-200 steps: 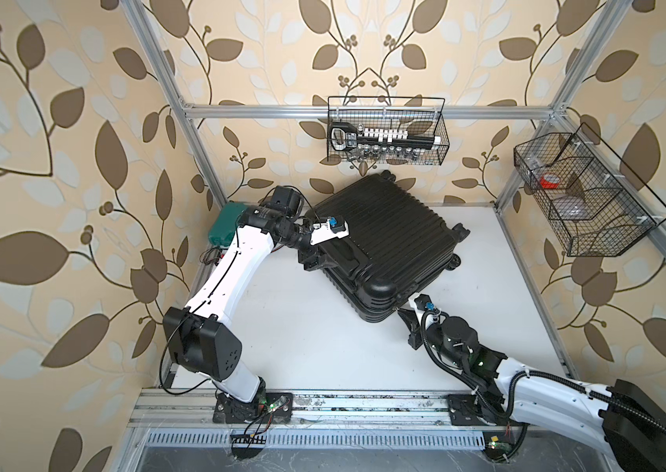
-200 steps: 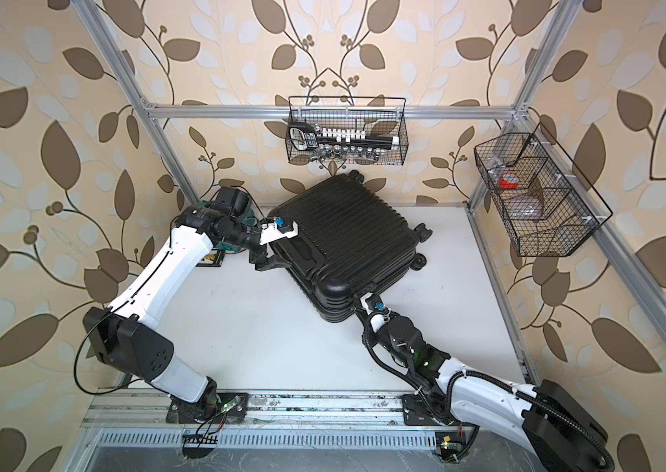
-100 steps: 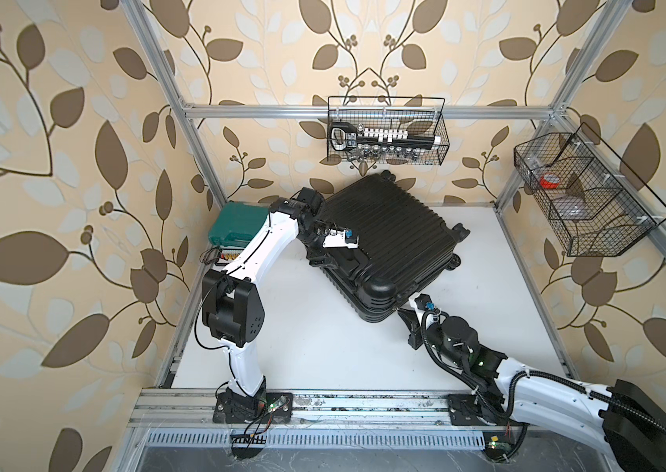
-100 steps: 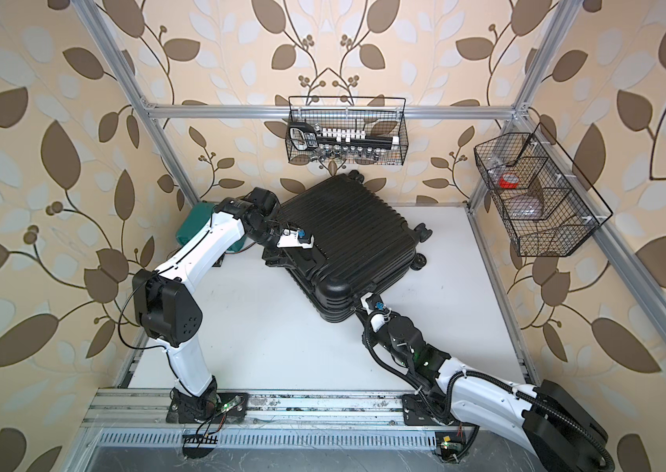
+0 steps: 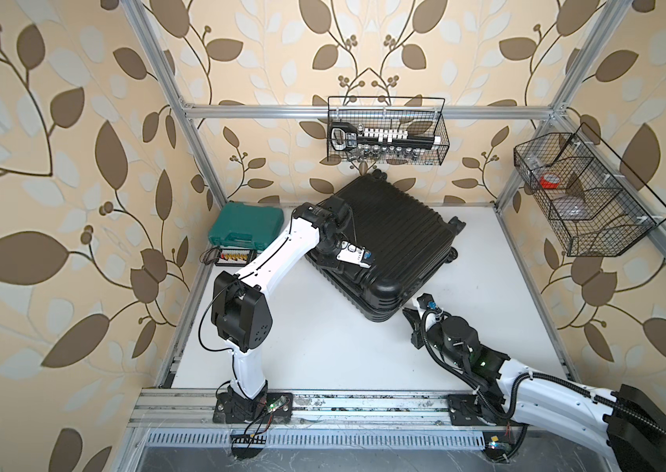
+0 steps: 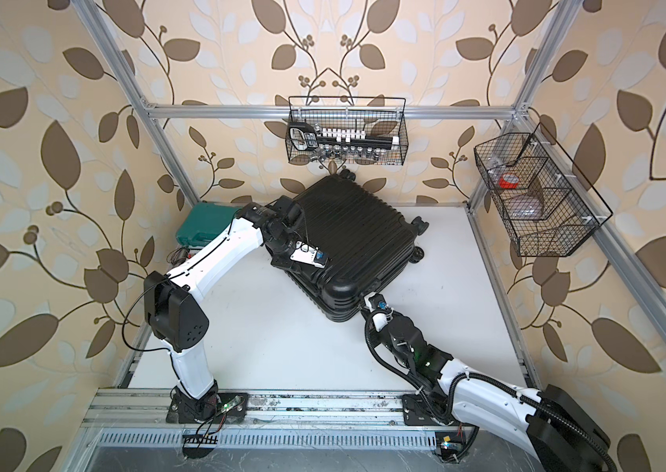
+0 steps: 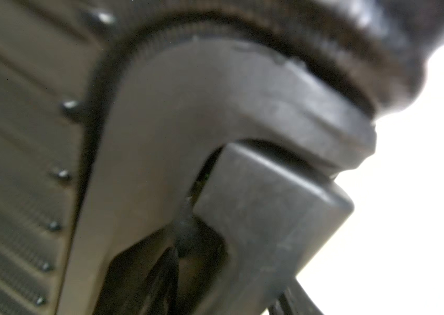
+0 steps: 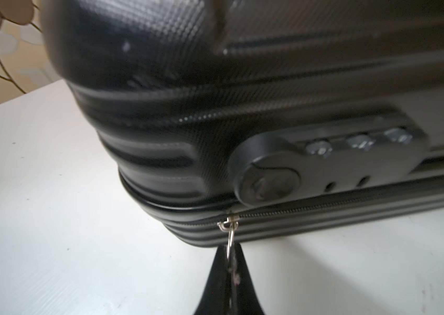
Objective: Close the suitcase zippers
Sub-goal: Zip the zipper on the suitcase.
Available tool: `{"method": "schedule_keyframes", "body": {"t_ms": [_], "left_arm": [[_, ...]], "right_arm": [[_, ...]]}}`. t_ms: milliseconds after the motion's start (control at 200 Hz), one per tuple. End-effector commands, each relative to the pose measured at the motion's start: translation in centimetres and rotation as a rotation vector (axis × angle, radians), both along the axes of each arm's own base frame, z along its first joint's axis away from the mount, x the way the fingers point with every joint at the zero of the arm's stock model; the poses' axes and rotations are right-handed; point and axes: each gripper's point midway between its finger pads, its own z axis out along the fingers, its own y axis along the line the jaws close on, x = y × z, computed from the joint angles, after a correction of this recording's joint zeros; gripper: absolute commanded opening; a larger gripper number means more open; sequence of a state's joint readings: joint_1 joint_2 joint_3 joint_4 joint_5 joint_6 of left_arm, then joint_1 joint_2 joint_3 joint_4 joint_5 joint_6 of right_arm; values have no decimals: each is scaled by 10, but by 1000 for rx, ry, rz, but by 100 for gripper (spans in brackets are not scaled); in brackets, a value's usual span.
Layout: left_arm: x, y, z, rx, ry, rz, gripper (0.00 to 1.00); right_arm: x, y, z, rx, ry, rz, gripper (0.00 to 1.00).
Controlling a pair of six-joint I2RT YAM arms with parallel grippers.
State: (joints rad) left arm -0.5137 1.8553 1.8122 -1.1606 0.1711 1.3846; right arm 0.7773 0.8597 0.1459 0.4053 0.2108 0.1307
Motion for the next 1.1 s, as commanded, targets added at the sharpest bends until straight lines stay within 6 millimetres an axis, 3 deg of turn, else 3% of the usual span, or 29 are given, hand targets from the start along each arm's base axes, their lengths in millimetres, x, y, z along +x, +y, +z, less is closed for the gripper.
{"method": "schedule_keyframes", "body": {"t_ms": [0,275,440,550,615,770,910,1095], "left_arm": [[-30,15,-11,94,153,111,47],[-54,-5,14,32,194,120,42],[-38,8,-4,114,118,137,53],[-28,2,-6,93,86,136,59],[-26,-2,-7,77,77,125,56],[-11,-7,-1,51,8,148,37],[16,-15,31,-31,-122,257,33],[26,-13,51,-17,-220,276,32]], "right_arm": [[10,-2,29,40,-59,-52,0],[10,-5,25,34,-49,-63,0],[8,-3,24,39,-45,-47,0],[7,-1,23,40,-41,-32,0],[5,1,23,41,-39,-20,0],[2,4,22,42,-27,6,0],[-4,6,25,76,-18,31,0],[-11,10,27,97,-3,66,0]]}}
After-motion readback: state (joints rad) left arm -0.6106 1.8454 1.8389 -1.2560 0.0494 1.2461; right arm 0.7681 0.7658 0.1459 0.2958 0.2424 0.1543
